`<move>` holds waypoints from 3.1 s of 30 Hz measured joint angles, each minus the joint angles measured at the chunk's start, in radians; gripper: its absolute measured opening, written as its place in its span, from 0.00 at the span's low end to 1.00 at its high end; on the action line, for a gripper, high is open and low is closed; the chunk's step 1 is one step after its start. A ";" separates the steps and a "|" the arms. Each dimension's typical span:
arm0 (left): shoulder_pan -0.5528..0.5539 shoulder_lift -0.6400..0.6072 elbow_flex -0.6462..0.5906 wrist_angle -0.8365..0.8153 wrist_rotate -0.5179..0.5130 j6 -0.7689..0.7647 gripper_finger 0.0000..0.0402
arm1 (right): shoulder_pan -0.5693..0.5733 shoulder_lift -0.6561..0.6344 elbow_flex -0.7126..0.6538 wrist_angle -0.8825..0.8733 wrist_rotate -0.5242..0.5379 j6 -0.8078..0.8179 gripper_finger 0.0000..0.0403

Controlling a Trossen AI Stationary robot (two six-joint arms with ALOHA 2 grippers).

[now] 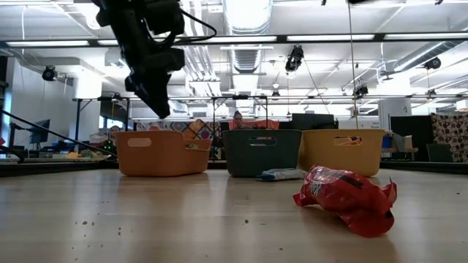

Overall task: Sort candy
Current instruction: Put the red chocolate bar into the blue bin

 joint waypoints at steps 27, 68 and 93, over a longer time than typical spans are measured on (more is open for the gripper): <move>-0.534 -0.390 0.082 0.162 -0.243 -0.232 0.32 | 0.455 0.712 0.161 0.084 0.111 0.677 0.49; -0.576 -0.370 0.081 0.159 -0.252 -0.269 0.32 | 0.379 0.731 0.277 0.057 0.167 0.535 0.03; -0.576 -0.273 0.081 0.163 -0.250 -0.292 0.32 | 0.375 0.948 0.277 0.158 0.080 0.631 0.40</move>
